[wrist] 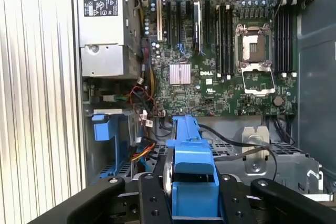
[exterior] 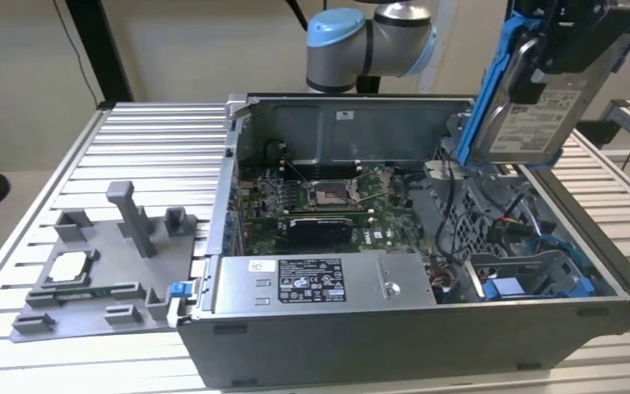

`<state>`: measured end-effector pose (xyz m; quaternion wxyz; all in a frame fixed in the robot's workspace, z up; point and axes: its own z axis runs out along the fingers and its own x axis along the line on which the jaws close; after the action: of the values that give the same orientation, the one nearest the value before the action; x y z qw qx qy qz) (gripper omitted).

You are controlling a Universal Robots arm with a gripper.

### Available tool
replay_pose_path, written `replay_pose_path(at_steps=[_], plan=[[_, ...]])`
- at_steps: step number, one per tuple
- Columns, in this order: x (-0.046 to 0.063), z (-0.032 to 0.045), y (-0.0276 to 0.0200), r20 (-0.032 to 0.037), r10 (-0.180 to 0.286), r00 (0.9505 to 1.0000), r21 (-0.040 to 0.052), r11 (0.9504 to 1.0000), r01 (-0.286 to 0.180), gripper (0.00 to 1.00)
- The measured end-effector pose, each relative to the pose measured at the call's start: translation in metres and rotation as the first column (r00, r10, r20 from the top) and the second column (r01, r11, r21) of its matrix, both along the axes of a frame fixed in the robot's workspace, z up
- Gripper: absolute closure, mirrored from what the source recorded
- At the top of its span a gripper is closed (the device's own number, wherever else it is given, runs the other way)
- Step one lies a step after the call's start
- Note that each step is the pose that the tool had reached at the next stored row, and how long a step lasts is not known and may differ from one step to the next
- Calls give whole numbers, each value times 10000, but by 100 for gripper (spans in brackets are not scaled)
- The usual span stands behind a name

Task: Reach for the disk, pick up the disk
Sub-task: 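Pick up the disk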

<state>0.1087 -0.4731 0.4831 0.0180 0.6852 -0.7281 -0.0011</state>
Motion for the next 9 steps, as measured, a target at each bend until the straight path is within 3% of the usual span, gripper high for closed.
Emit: replay_pose_path(at_steps=[9], plan=[[17,0,-95,-8,-52,10000,1,10000,52,100]])
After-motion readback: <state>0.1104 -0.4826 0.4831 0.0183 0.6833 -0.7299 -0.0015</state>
